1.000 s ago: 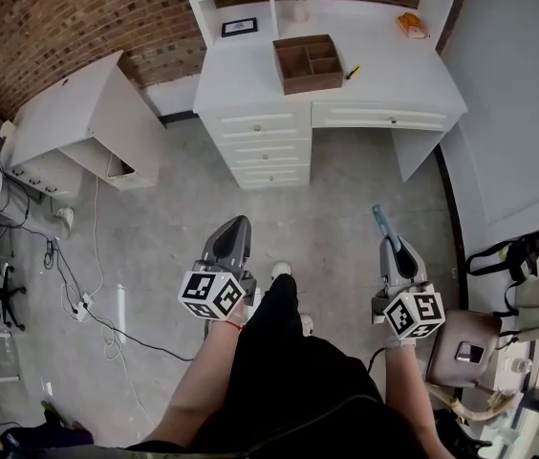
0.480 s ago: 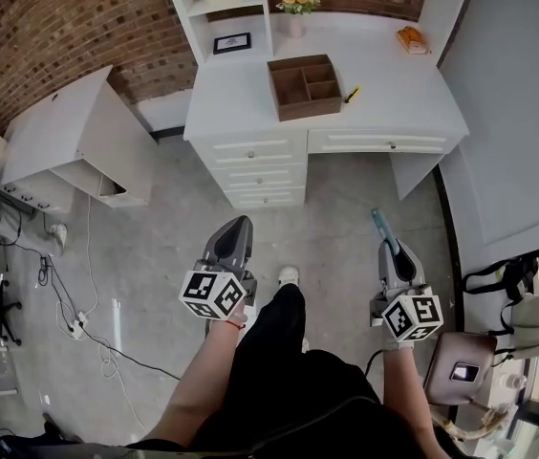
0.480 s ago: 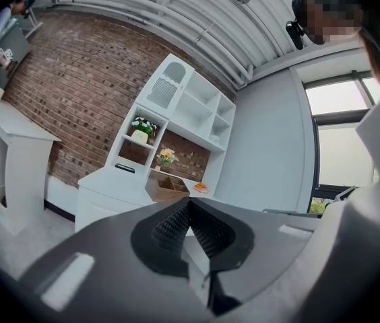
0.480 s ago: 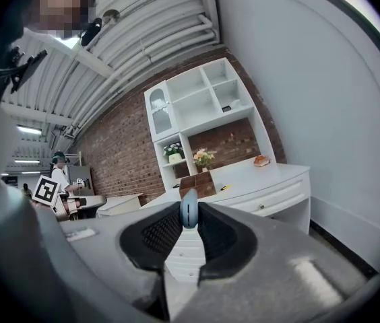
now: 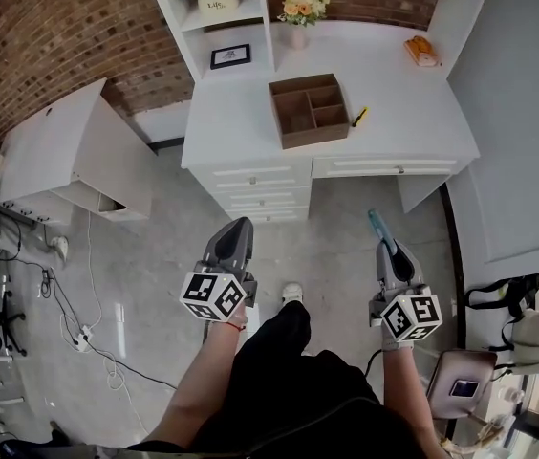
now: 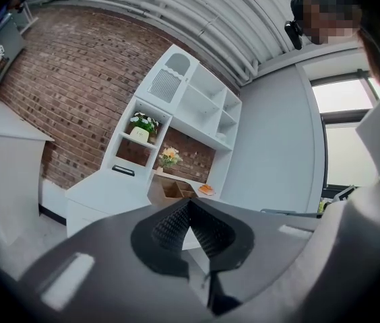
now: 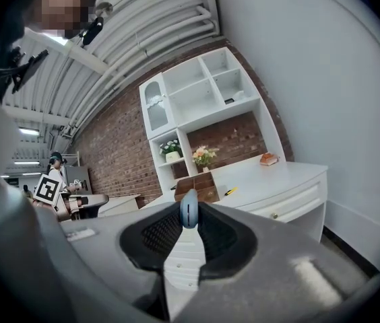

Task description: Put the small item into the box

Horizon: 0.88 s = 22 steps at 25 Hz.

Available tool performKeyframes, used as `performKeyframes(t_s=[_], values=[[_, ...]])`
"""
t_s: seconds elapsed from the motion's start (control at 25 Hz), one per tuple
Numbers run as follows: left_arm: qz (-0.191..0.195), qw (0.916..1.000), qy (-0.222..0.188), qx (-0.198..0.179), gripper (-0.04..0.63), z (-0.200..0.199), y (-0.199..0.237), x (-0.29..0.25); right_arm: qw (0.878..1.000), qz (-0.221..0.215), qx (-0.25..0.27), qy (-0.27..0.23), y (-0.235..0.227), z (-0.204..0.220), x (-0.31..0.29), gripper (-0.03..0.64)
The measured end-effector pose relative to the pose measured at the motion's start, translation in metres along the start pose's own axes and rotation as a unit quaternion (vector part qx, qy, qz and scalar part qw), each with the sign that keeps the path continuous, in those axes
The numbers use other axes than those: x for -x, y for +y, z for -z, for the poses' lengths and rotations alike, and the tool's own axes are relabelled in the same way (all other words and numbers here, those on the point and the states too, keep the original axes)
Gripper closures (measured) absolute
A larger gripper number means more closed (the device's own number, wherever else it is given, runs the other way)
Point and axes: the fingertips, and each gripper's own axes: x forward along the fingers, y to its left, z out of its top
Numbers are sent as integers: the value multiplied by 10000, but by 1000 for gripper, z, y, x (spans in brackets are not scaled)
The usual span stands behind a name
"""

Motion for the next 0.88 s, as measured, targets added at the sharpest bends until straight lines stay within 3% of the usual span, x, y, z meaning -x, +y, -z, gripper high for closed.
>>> performKeyframes(t_s=[0.88], values=[[151,9999,44,60,595,-22,71,-117,10000,-18,55,43,-16,-20,-134,554]])
